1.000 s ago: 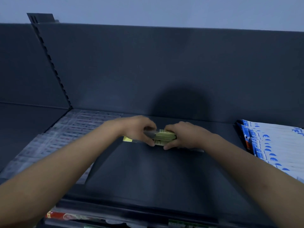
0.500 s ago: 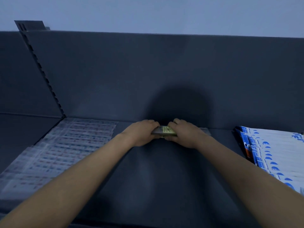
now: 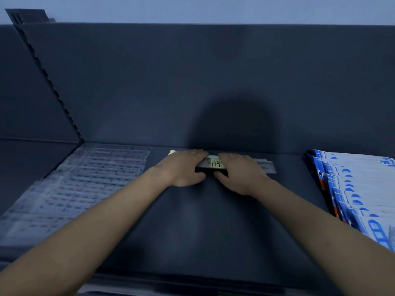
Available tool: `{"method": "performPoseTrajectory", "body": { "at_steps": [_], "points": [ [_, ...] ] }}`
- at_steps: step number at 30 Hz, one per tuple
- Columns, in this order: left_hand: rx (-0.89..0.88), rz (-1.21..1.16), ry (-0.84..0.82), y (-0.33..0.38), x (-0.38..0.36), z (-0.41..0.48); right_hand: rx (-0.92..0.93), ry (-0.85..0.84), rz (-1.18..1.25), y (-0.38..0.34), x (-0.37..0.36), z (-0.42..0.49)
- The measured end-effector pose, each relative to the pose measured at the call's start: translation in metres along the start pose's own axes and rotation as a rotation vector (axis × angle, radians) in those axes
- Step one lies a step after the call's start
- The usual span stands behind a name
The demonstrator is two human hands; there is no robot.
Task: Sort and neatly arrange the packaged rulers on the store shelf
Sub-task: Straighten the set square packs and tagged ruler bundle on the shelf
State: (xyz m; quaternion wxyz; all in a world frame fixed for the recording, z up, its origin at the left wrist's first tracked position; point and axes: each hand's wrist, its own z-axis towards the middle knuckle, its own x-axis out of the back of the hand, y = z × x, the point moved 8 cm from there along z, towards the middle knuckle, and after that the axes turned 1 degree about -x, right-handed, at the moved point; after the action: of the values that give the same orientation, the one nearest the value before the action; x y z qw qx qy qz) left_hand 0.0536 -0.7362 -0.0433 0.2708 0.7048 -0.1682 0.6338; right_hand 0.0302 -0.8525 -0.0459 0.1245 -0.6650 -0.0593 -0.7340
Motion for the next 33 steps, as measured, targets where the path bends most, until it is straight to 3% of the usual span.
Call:
{"method": "performPoseTrajectory", "body": {
  "at_steps": [12, 17, 20, 23, 27, 33],
  "points": [
    [0.008, 0.043, -0.058, 0.009, -0.011, -0.043, -0.009, -0.134, 0.037, -0.020, -0.013, -0.040],
    [0.001, 0.035, 0.090, 0.009, 0.004, -0.042, -0.067, -0.041, 0.182, -0.009, 0.001, -0.043],
    [0.028, 0.021, 0.082, 0.005, 0.005, -0.025, -0.200, -0.101, 0.088, 0.009, -0.004, -0.040],
    [0.079, -0.007, -0.043, -0.004, -0.013, -0.010, -0.215, -0.197, 0.036, 0.014, -0.016, -0.035],
    [0.123, -0.021, -0.090, -0.014, -0.023, 0.001, -0.208, -0.263, 0.038, 0.021, -0.016, -0.017],
    [0.063, 0.055, 0.011, -0.015, -0.019, -0.001, -0.160, -0.239, 0.028, 0.016, -0.013, -0.014]
  ]
}}
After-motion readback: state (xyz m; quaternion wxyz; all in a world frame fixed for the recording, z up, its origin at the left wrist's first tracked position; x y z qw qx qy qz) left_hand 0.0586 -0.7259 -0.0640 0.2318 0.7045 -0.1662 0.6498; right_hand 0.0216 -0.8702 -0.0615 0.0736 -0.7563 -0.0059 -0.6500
